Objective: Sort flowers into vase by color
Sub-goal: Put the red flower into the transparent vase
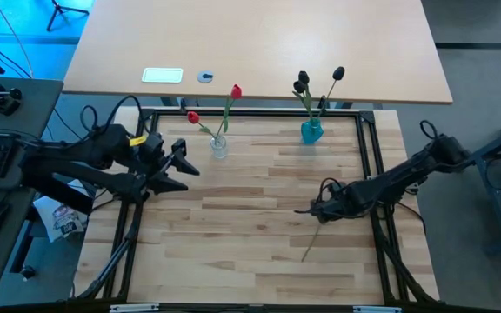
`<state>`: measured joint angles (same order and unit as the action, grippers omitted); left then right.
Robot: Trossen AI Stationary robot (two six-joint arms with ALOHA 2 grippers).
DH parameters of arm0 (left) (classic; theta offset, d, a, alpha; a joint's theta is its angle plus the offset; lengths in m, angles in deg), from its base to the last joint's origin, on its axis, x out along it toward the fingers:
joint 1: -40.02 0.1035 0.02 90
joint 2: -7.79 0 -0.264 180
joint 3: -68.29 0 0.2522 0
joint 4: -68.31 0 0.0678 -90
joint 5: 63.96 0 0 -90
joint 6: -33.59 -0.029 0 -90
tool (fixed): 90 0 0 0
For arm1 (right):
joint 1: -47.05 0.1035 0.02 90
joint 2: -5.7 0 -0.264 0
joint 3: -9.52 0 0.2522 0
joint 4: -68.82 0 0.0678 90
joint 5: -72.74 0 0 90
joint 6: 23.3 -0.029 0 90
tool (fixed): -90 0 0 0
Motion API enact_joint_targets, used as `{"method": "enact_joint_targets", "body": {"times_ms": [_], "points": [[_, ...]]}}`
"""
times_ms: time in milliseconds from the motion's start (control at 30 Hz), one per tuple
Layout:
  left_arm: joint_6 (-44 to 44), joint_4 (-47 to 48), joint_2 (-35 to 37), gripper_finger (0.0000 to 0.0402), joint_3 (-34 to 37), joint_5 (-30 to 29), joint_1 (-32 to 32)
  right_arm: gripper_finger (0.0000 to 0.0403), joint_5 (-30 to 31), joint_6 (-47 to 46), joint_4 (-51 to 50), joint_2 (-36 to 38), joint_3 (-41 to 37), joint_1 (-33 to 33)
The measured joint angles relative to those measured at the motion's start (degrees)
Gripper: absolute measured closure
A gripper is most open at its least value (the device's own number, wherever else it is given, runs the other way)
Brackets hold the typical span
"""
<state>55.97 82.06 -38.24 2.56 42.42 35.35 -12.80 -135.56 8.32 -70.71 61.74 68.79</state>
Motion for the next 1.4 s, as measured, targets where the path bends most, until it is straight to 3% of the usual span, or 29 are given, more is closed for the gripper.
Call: {"method": "enact_joint_targets", "body": {"times_ms": [367,500,633,767,833,967,1100,1267,1400], "points": [[0.7,9.48,2.8,0.0177,-0.02,0.12,0.3,0.0174,-3.46,-4.69,4.47,-10.06,0.53,-2.25],[0.58,14.92,7.04,0.0177,-0.02,2.77,0.34,0.0247,-2.11,-6.1,3.74,-12.36,1.96,-2.1],[0.52,18.67,13.59,0.0177,-0.02,0.84,0.34,0.0373,-0.01,-3.89,2.19,-12.77,3.48,-2.1],[0.52,19.52,19.95,0.0177,-0.04,-3.2,0.34,0.0391,-0.27,1.72,-0.68,-12.31,5.43,-2.2],[0.52,19.6,22.74,0.0177,-0.04,-5.18,0.34,0.0398,2.52,4.3,-1.24,-11.5,7.16,-2.21],[0.36,19.47,26.84,0.0177,-0.07,-8.55,0.36,0.04,16.34,16.18,12.6,-10.25,11.63,-2.44],[-1.21,19.34,28.14,0.0177,-0.11,-10.97,0.36,0.0401,26.07,41.23,39.17,-10.86,12.47,-3.69],[-2.45,19.28,26.72,0.0177,-0.07,-14.99,0.36,0.0402,25.21,66.22,66.67,-13.67,12.31,-11.0],[-3.11,18.44,23.35,0.0177,0.02,-18.05,0.36,0.0402,15.09,76.84,85.12,-17.31,13.21,-20.96]]}}
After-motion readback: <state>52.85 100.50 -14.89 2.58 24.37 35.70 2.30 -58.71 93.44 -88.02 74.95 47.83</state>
